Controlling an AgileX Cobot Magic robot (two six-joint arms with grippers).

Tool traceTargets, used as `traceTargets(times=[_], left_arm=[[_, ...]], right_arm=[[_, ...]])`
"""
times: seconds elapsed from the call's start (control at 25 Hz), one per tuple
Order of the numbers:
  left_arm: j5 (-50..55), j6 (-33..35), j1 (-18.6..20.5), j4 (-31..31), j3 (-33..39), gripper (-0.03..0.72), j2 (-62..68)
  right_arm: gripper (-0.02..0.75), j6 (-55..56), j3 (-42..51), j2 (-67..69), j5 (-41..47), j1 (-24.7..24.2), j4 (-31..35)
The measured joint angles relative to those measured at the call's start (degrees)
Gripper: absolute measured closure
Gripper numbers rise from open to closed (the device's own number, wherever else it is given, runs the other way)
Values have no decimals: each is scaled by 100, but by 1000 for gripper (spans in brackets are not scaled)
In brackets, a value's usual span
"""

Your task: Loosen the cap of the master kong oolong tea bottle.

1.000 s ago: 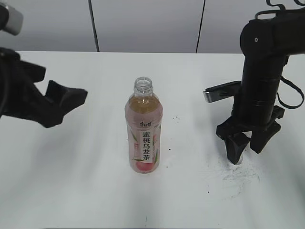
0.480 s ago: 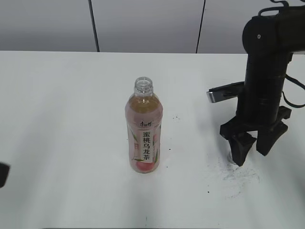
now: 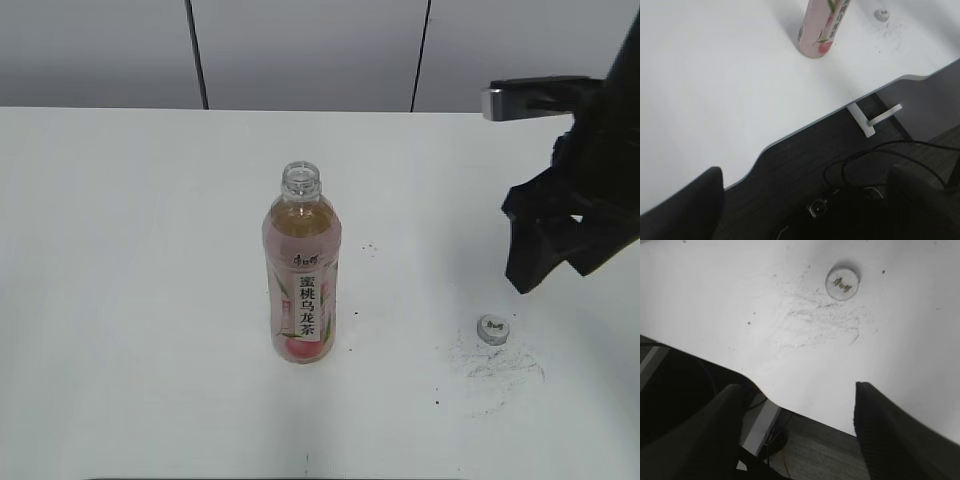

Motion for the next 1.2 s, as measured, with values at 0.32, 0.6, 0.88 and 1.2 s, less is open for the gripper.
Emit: traceTargets(times=[0.32, 0.6, 0.88, 1.2], left_arm=[[-32, 824, 0, 120, -36, 104, -647], [-528, 1060, 0, 410, -13, 111, -652], [-1058, 1066, 0, 377, 197, 151, -652], [-1087, 1066, 0, 334, 197, 163, -652]], right_arm=[[216, 5, 1432, -2450, 72, 0, 57], [216, 5, 2488, -5229, 78, 0, 72], [216, 5, 2899, -7642, 87, 0, -255], [216, -1, 3652, -9095, -187, 0, -337]])
